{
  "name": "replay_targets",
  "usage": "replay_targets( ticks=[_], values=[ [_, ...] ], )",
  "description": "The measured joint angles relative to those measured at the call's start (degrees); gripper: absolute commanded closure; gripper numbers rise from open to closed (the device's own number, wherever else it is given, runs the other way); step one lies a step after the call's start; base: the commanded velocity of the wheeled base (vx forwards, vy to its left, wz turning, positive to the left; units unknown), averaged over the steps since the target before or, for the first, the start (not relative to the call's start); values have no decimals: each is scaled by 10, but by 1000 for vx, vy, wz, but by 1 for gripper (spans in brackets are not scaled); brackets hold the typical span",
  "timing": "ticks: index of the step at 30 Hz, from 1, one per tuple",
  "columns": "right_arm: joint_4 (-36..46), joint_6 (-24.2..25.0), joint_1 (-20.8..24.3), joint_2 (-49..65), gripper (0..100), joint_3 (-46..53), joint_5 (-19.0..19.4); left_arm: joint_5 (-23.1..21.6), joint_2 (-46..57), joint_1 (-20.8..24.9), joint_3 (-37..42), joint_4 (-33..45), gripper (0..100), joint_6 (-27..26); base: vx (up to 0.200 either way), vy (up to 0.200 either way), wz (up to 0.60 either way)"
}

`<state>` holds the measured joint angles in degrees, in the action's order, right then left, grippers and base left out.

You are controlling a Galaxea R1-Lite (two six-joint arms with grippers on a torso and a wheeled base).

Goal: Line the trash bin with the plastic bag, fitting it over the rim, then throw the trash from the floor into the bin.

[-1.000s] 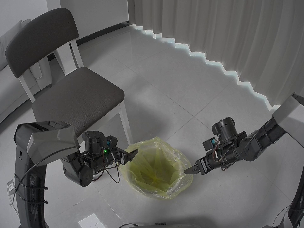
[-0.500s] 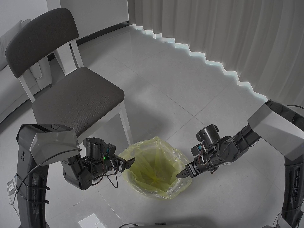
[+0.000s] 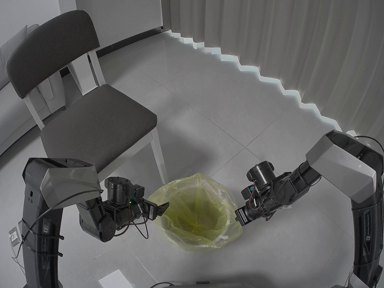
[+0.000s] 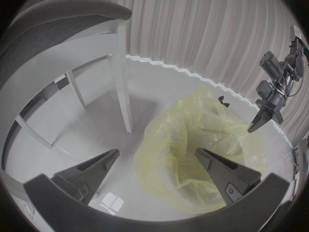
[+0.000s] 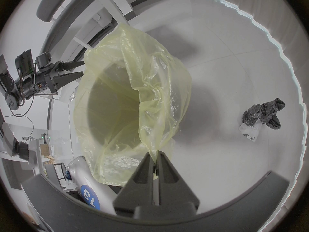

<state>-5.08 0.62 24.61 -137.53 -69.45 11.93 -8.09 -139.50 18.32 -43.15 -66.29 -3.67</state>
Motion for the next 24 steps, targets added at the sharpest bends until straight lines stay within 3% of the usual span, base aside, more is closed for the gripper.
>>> replay_targets(
  ticks=[7, 8, 24],
  values=[
    [0, 0, -4, -8, 100, -5, 0, 1, -24, -6, -19, 0, 0, 0, 0, 0, 0],
    [0, 0, -5, -10, 100, -6, 0, 1, -28, -10, -24, 0, 100, 0, 0, 0, 0],
    [39, -2, -21, -44, 100, -56, -1, 0, -59, -25, -56, 7, 100, 0, 0, 0, 0]
  ],
)
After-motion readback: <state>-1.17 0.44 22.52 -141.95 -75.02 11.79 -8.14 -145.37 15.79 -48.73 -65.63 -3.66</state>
